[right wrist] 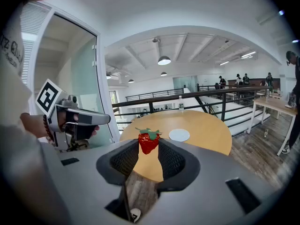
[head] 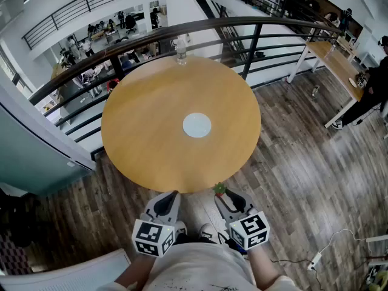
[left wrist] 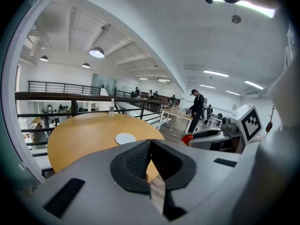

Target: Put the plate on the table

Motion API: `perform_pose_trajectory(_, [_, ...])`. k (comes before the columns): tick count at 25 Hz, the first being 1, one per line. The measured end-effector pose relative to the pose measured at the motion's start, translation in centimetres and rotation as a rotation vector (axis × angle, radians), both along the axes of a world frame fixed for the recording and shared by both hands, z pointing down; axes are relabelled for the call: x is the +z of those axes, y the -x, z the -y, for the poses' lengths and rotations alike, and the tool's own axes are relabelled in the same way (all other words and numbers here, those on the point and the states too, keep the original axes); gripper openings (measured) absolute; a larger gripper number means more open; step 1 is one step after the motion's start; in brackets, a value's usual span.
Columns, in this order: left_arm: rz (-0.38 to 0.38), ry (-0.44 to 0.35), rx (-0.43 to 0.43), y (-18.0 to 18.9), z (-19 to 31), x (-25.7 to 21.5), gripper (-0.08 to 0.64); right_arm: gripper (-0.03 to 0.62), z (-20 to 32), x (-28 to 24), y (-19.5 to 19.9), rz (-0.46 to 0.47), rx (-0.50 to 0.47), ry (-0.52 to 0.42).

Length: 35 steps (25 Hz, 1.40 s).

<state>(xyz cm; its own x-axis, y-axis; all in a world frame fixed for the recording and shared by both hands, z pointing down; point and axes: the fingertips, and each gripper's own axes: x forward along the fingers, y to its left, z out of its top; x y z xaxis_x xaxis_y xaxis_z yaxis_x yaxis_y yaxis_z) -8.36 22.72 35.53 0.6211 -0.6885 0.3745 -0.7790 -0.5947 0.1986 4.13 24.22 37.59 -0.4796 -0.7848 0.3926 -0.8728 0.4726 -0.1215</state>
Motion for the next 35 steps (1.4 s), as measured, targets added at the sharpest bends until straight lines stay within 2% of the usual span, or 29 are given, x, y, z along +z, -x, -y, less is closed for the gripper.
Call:
perform_pose_trajectory(10, [0.008,-0.002,0.012,-0.7,-0.5,0.1,0.025,0.143,-0.5,-0.2,-0.2,0.008,-0.008,-0.004])
perform_pose_trajectory(16, [0.016,0.001,0.012,-1.8,-1.1,-0.2,0.025,0.144,-1.1,-1.2,-0.9,0.056,-0.02,-0.03])
perform_pose_trajectory(27, [0.034,0.013,-0.049,-2.8,-3.3,0.0,0.025,0.143,-2.9,-0.8,-2.9,0.068,-0.062,-0.007])
perform_pose_trajectory(35, [0.034,0.007,-0.067,-3.9,-3.2,0.3,0.024,0.143,-2.8,-0.4,-4.5,0.089,-0.055,-0.013])
